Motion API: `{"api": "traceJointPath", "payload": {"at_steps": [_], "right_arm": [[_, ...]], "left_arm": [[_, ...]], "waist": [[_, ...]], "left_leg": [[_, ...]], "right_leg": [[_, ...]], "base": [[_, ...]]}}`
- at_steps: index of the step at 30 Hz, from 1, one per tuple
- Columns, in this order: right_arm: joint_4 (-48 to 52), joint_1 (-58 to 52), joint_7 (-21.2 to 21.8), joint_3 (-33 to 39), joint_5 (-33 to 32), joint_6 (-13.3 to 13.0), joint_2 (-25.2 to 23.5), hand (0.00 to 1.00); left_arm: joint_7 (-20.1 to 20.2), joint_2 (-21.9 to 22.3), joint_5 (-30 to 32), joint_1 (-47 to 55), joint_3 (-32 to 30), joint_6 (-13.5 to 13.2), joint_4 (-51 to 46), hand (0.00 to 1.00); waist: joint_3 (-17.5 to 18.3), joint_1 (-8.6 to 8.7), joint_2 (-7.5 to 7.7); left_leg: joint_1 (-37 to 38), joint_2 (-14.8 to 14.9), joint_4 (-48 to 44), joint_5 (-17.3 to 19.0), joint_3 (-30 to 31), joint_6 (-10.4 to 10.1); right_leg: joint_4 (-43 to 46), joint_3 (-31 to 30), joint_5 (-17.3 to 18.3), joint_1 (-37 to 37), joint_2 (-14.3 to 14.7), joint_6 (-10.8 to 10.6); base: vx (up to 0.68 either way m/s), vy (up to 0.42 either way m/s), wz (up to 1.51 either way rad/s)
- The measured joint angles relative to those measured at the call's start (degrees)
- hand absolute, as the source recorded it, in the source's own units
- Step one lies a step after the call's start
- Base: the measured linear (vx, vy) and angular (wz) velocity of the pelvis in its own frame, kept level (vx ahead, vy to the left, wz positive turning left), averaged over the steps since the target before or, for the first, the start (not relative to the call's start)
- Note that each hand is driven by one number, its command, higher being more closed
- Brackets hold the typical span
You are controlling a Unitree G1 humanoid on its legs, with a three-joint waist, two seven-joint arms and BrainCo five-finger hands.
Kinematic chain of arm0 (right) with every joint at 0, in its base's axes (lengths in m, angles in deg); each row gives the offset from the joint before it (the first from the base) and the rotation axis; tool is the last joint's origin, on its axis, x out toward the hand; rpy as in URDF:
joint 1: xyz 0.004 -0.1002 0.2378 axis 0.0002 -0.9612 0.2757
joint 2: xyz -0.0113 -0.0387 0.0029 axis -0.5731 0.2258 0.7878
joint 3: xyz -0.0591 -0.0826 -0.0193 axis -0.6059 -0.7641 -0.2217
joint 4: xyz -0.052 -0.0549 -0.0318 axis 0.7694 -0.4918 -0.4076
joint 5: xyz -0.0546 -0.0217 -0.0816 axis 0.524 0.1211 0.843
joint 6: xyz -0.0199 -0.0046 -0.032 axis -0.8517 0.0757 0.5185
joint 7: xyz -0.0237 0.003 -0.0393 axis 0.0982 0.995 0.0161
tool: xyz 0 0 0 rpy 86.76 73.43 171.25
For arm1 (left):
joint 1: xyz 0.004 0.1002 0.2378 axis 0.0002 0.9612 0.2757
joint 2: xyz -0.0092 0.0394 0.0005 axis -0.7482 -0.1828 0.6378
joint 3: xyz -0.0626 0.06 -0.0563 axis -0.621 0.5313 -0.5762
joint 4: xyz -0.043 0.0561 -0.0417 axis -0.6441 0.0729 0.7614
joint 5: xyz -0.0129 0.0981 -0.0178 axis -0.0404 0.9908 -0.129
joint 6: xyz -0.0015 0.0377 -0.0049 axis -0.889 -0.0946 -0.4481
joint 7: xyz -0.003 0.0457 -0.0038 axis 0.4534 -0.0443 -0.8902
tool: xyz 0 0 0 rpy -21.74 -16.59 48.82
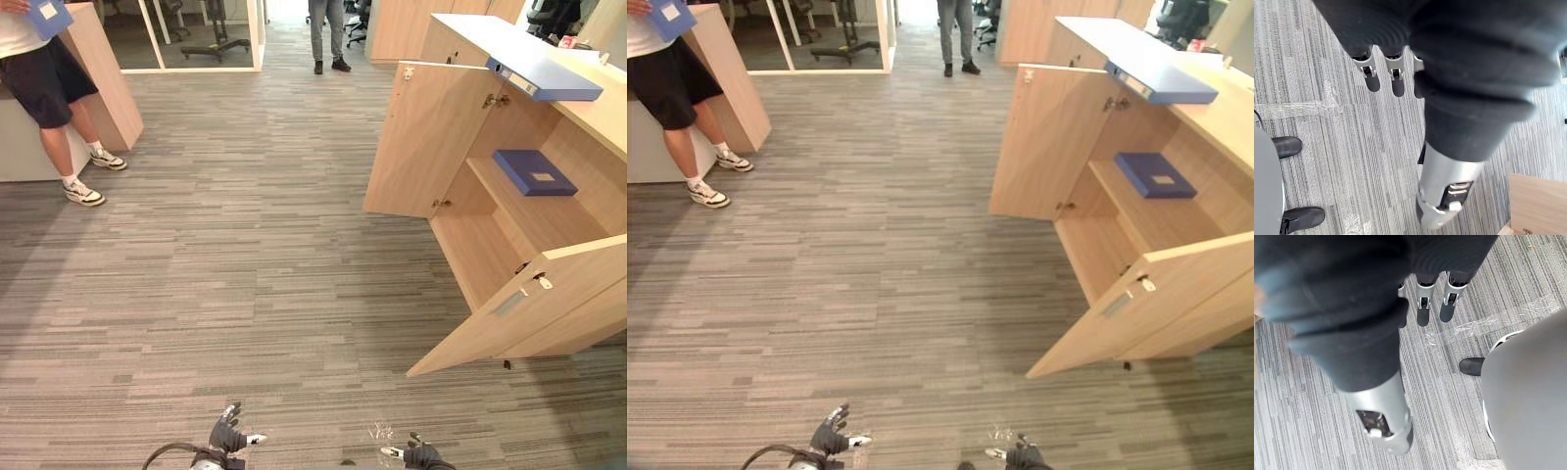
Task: Walk over to the cabinet, pick up the folder, carry it to the office cabinet, place the folder inside the office cabinet, then close the office cabinet door
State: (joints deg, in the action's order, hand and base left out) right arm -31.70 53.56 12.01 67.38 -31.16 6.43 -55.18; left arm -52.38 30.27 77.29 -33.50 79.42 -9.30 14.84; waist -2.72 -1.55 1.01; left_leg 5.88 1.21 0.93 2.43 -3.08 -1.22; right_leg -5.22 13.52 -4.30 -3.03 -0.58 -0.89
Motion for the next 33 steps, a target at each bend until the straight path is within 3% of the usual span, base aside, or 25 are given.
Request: {"api": "traceJointPath", "payload": {"at_steps": [3, 12, 14, 17, 19, 20, 22, 24, 27, 28, 29, 31, 33], "right_arm": [[0.12, 0.45, -0.03, -1.68, -0.02, -0.26, -0.31, 0.0], [1.06, 0.63, -0.16, -4.28, 0.08, -0.44, -0.02, 0.0], [1.25, 0.97, -0.14, -4.45, 0.09, -0.49, 0.0, 0.0], [1.31, 1.62, -0.06, -4.51, -0.03, -0.72, 0.88, 0.0], [1.44, 1.92, -0.02, -5.89, -0.07, -0.78, 1.15, 0.0], [1.74, 2.22, -0.02, -6.32, 0.03, -0.76, 1.48, 0.0], [1.72, 2.28, -0.02, -6.22, 0.04, -0.68, 1.89, 0.0], [1.73, 2.3, -0.02, -6.08, -0.01, -0.56, 2.16, 0.0], [1.74, 2.46, -0.06, -6.07, 0.12, -0.43, 2.25, 0.0], [1.74, 2.5, -0.15, -6.07, 0.09, -0.43, 2.43, 0.0], [1.74, 2.54, -0.24, -6.01, 0.06, -0.4, 2.24, 0.0], [1.16, 2.87, -0.25, -5.43, 0.03, -0.38, 1.43, 0.0], [1.08, 3.27, -0.12, -5.34, 0.07, -0.24, -0.52, 0.0]], "left_arm": [[-0.25, -0.44, 1.15, -0.31, 0.46, -0.42, -0.11, 0.0], [-2.23, -0.11, 2.33, -0.67, -0.63, -0.57, 0.22, 0.0], [-2.75, 0.0, 2.18, -1.19, -2.25, -0.58, 0.16, 0.0], [-3.49, 0.58, 1.18, -1.4, -4.36, -0.59, -0.76, 0.0], [-3.63, 0.73, 0.38, -1.39, -5.3, -0.59, -2.32, 0.0], [-3.68, 1.14, -0.22, -1.34, -6.01, -0.69, -2.53, 0.0], [-3.73, 1.6, -0.32, -1.42, -6.32, -0.77, -3.49, 0.0], [-3.71, 1.68, -0.33, -1.38, -6.34, -0.81, -3.64, 0.0], [-3.93, 2.22, -1.05, -1.32, -7.79, -0.99, -3.65, 0.0], [-4.19, 2.4, -1.47, -1.07, -7.93, -1.01, -3.58, 0.0], [-4.28, 2.44, -1.96, -1.09, -8.06, -0.98, -3.47, 0.0], [-4.41, 2.18, -2.52, -1.22, -8.33, -1.0, -3.59, 0.0], [-4.44, 0.97, -2.52, -1.31, -8.22, -0.59, -3.42, 0.0]], "waist": [[-0.54, 0.43, 0.9], [-1.79, 0.55, 0.91], [-2.84, 0.49, 0.94], [-4.9, 0.31, -0.05], [-6.18, 0.08, -0.56], [-6.57, -0.42, -0.6], [-6.81, -1.0, -1.2], [-7.06, -1.0, -1.46], [-7.23, -1.11, -1.5], [-7.04, -1.17, -1.88], [-6.96, -1.32, -2.07], [-6.93, -1.2, -0.48], [-5.72, -1.42, 1.56]], "left_leg": [[0.17, 0.02, 0.03, 0.17, -0.33, -0.2], [-0.03, -0.05, -0.87, 0.45, -0.36, -0.53], [-3.49, 0.32, -7.6, 3.7, -0.32, -0.67], [-9.92, 2.51, -22.19, 8.98, -1.19, -4.11], [-14.51, 3.81, -33.44, 8.89, -2.79, -4.69], [-18.2, 4.51, -39.62, 10.69, -2.86, -3.94], [-20.94, 5.0, -38.34, 12.41, -2.78, -3.51], [-21.94, 5.27, -30.2, 11.67, -2.19, -3.31], [-21.56, 5.19, -14.68, 6.45, 0.68, -3.67], [-21.13, 5.67, -9.52, 3.49, 1.74, -4.51], [-19.7, 5.1, -7.94, -2.72, 0.05, -5.35], [-19.54, 2.97, -9.49, -5.75, -1.75, -4.01], [-17.96, -1.02, -11.03, -3.1, -4.2, -0.57]], "right_leg": [[0.0, 0.0, -0.02, -0.15, 0.03, -0.02], [0.01, 0.0, -0.05, -0.4, -0.1, -0.05], [0.02, 0.04, 0.4, -0.22, -0.07, 0.09], [0.02, 0.06, 1.6, -0.75, 1.07, 1.36], [0.11, -0.07, 1.88, -2.07, 1.19, 1.75], [0.46, -0.64, 2.2, -2.45, 1.06, 2.22], [0.87, -1.26, 2.57, -2.42, -0.13, 1.89], [1.2, -1.58, 3.23, -2.39, -1.94, 0.87], [2.55, -2.69, 5.27, -2.46, -5.96, -2.22], [3.02, -3.13, 6.27, -2.6, -7.22, -3.87], [3.5, -3.33, 7.24, -3.43, -8.98, -5.88], [4.19, -3.06, 7.6, -4.29, -11.51, -7.06], [4.78, -2.98, 5.81, -4.56, -16.06, -9.1]], "base": [[0.01, 0.008, -0.04], [0.0, 0.0, 0.0], [-0.05, -0.005, 0.03], [-0.06, -0.004, -0.02], [-0.02, -0.002, 0.0], [0.06, 0.035, -0.13], [0.09, 0.08, -0.18], [0.11, 0.145, -0.07], [0.21, 0.265, -0.1], [0.29, 0.339, -0.14], [0.38, 0.439, -0.16], [0.36, 0.35, -0.14], [0.39, 0.264, -0.25]]}}
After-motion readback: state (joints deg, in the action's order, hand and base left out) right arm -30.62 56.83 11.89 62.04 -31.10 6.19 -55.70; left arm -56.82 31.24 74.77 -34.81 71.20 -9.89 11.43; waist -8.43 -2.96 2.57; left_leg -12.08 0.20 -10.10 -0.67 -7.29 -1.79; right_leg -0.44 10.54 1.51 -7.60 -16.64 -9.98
